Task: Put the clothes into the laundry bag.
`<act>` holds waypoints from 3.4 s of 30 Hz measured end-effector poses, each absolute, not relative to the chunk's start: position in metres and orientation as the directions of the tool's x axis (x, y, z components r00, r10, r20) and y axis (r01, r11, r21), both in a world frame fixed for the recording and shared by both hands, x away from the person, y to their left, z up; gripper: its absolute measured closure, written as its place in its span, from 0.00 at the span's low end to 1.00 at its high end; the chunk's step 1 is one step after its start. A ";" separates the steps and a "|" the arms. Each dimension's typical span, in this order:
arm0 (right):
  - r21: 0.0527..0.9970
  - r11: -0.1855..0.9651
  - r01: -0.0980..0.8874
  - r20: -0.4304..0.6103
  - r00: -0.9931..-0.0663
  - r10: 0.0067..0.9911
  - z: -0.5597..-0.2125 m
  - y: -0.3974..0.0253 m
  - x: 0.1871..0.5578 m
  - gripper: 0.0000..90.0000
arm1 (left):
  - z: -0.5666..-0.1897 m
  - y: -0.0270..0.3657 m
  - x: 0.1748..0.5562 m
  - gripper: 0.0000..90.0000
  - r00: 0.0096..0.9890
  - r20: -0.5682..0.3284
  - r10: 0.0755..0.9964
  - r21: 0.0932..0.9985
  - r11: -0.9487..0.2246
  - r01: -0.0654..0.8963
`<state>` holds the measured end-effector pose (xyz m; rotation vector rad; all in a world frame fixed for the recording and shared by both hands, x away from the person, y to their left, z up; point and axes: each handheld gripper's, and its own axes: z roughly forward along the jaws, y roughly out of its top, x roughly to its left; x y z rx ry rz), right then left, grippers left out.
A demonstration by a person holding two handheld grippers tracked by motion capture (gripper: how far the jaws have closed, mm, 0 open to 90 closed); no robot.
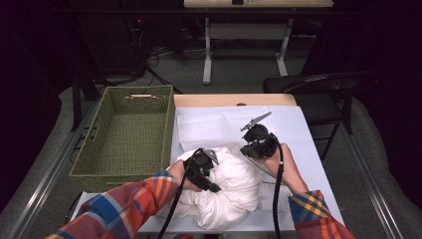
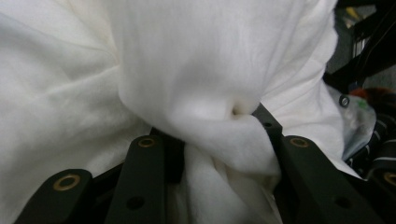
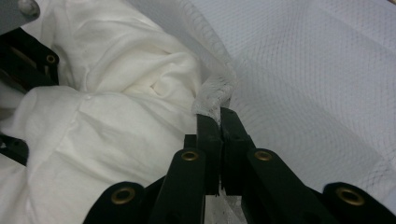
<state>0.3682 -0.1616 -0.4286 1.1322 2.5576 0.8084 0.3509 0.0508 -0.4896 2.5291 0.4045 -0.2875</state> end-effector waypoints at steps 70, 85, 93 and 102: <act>0.609 0.475 0.635 0.047 -0.627 0.777 -0.434 -0.151 0.371 0.98 | -0.495 0.048 0.389 0.26 0.799 -0.257 0.543 0.491 -0.639 0.592; 0.684 0.413 0.602 0.035 -0.592 0.805 -0.424 -0.152 0.370 0.98 | -0.476 0.025 0.342 0.73 0.914 -0.133 0.383 0.599 -0.704 0.382; 0.733 0.374 0.568 0.091 -0.627 0.773 -0.409 -0.154 0.360 0.98 | -0.484 0.017 0.353 0.73 0.910 -0.171 0.377 0.591 -0.700 0.401; 0.705 0.394 0.590 0.103 -0.634 0.766 -0.407 -0.159 0.355 0.98 | -0.476 0.038 0.381 0.74 0.740 -0.241 0.627 0.668 -0.446 0.595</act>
